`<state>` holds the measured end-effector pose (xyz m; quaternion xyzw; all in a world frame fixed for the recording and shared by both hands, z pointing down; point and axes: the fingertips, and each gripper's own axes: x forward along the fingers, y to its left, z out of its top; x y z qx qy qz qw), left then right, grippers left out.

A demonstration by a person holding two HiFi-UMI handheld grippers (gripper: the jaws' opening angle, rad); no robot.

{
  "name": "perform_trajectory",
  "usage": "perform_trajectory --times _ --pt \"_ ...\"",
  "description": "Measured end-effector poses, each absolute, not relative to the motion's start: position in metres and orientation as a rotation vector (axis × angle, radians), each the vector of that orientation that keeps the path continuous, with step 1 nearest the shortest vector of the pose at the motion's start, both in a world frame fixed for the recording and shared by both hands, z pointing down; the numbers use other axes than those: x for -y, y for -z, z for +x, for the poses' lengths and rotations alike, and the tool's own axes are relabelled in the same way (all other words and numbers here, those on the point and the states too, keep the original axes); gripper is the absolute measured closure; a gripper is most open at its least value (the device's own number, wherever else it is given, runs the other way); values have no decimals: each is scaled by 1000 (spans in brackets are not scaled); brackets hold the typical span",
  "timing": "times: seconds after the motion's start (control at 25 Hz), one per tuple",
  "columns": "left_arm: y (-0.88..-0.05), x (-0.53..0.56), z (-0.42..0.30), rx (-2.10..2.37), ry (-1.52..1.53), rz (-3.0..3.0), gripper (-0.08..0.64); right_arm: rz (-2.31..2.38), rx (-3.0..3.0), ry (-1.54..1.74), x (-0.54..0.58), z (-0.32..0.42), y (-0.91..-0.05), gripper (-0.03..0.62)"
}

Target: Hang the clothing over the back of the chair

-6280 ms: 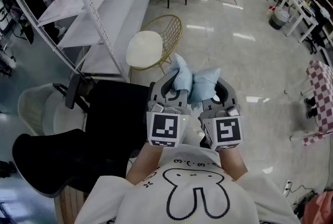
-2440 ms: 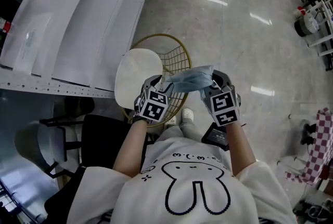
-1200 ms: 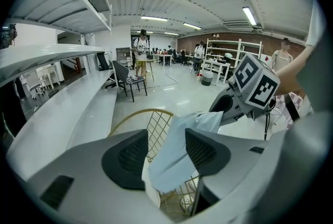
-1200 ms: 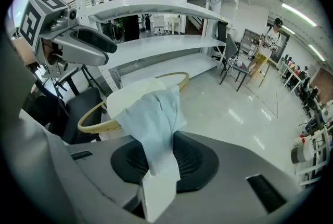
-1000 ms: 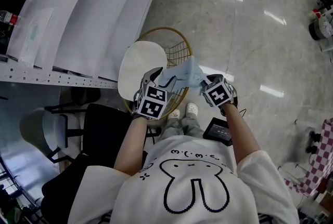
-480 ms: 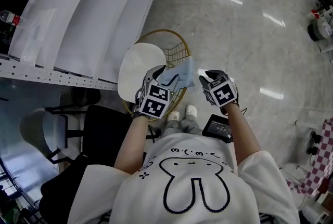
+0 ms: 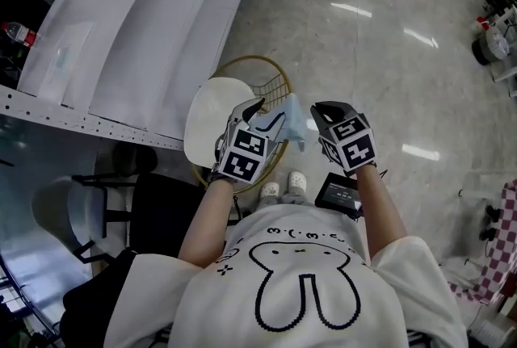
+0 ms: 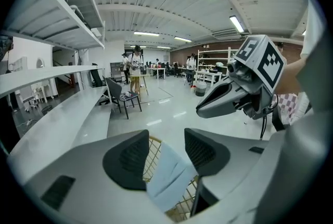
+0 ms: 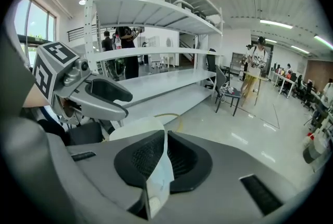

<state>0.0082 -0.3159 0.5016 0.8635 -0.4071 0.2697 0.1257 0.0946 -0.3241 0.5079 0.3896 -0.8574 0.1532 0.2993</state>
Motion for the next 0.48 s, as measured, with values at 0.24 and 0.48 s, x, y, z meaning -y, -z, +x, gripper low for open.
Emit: perform_trajectory --times 0.24,0.48 --pt "-473 316 24 1186 -738 2601 367 1056 2389 -396 320 88 -470 600" --pt "-439 316 39 1205 -658 2685 439 1088 2499 -288 318 82 -417 601"
